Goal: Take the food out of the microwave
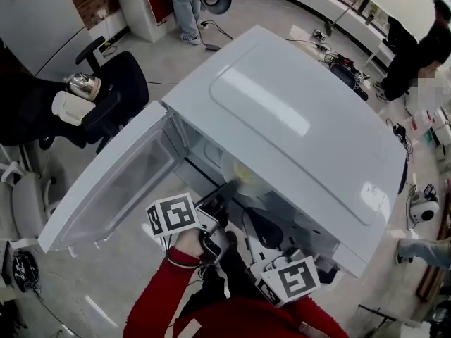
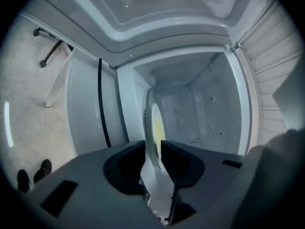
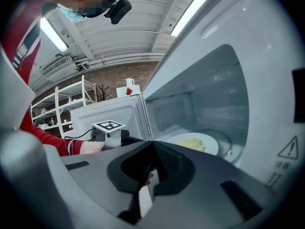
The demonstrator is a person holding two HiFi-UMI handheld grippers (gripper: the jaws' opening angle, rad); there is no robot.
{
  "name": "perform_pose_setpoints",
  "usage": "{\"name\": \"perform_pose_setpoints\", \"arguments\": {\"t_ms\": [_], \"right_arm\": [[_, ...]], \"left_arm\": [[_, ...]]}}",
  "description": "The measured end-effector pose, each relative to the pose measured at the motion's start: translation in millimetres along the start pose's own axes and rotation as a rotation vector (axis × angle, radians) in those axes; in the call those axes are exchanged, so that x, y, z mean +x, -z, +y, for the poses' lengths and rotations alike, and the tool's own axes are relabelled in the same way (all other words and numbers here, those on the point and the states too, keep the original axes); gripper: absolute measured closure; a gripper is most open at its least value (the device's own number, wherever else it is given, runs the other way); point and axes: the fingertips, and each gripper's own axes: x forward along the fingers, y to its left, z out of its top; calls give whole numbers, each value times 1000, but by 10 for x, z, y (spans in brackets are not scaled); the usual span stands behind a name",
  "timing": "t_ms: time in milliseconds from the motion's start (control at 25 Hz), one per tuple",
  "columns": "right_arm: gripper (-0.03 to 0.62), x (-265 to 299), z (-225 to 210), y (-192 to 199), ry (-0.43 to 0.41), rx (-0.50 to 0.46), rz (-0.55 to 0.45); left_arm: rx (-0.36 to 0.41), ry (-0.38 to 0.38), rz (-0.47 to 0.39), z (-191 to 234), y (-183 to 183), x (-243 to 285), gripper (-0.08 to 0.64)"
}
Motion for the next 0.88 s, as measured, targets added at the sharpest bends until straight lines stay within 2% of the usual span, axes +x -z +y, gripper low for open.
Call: {"name": "perform_pose_setpoints", "arguments": {"t_ms": [360, 880], "right_arm": [[581, 8, -38, -27, -8, 18, 4], [581, -12, -37, -62, -17, 15, 6]], "left_arm": [[-86, -31, 27, 34, 6, 48, 472], [-157, 2, 5, -44, 45, 25, 541]]}}
